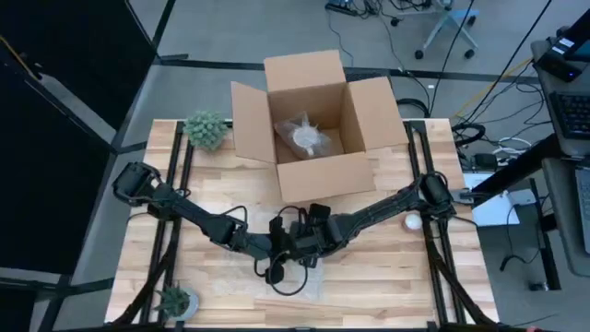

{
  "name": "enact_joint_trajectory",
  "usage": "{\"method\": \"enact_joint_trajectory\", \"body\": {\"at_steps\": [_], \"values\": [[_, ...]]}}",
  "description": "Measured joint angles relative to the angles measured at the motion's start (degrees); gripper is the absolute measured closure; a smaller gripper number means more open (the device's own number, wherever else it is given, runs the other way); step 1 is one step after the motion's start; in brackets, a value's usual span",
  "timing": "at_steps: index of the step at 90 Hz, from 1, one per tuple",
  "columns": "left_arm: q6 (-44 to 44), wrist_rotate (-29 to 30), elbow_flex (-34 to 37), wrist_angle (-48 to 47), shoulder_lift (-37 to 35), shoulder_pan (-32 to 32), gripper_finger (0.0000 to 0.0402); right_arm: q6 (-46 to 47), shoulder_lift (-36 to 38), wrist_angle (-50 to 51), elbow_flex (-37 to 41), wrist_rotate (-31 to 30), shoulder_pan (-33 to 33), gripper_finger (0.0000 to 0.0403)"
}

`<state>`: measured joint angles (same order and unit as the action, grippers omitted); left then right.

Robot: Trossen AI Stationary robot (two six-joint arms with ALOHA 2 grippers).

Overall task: Wrap mug
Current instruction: Wrap the red mug with bubble wrap

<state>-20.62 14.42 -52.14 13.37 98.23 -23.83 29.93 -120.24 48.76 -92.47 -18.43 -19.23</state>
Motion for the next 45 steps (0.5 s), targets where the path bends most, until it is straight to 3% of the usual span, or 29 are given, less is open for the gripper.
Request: {"method": "enact_joint_trajectory", "body": {"at_steps": [17,36,45], "values": [[0.0,-0.3,0.3,-4.5,-5.1,-1.0,0.0320,-1.3,1.8,-1.4,0.4,0.4,-0.2,0.0184],[0.1,10.5,0.3,-10.7,-8.6,-0.5,0.0320,-3.4,2.4,-3.9,0.5,0.6,-0.3,0.0184],[1.4,10.9,0.2,-7.0,-7.0,0.9,0.0320,-3.7,2.4,-4.1,0.5,0.6,-0.3,0.0184]]}}
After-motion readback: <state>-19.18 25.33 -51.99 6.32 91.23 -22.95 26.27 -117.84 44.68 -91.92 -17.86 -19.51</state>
